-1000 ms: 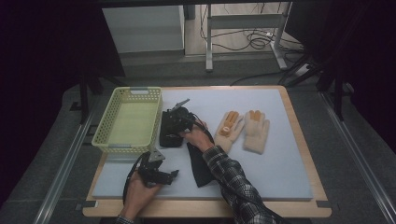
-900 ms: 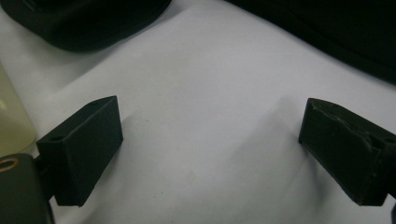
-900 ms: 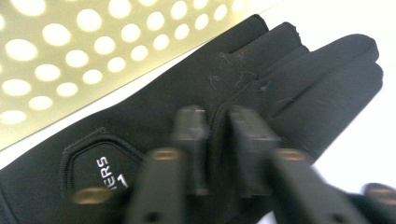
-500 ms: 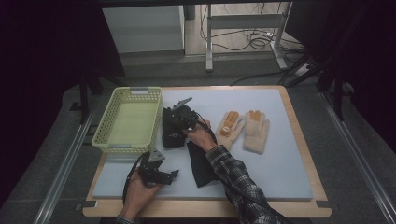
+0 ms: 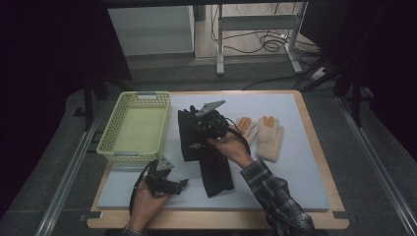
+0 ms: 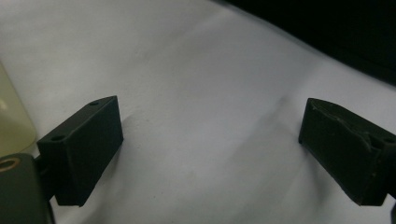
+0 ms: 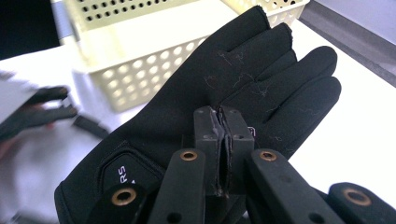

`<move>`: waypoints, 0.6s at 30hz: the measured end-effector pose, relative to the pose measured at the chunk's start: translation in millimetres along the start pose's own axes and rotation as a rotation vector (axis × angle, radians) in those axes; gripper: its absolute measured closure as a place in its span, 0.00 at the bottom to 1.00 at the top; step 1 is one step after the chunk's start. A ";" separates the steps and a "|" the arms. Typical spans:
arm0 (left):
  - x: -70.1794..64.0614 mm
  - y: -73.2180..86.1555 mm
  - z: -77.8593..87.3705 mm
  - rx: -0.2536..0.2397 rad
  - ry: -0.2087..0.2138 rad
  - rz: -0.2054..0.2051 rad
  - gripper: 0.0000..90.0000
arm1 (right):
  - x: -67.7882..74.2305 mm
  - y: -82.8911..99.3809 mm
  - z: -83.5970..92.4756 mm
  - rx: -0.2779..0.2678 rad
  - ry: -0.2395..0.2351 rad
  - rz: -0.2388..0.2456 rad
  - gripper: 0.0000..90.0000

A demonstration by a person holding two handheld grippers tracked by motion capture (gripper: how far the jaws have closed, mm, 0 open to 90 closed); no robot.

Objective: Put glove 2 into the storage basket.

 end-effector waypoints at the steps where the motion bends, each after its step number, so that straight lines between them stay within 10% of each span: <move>1: -0.1 0.0 0.1 0.000 0.000 0.001 0.07 | 1.1 3.1 7.8 0.001 0.003 0.002 0.95; 12: -0.6 -0.8 -0.5 -0.009 -0.001 0.009 0.07 | 18.3 58.4 64.6 0.063 0.001 0.042 0.95; 18: -0.2 -0.6 -0.3 -0.006 -0.003 0.005 0.07 | 29.4 92.1 49.5 0.123 -0.005 0.054 0.94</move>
Point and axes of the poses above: each handheld gripper's, and its own axes: z roughly backward along the jaws, y roughly out of its underside, x roughly to its left, the point moved 10 cm from there along -z, roughly forward along the jaws, and after that the axes turned 10 degrees about y, right-handed, at the moved point
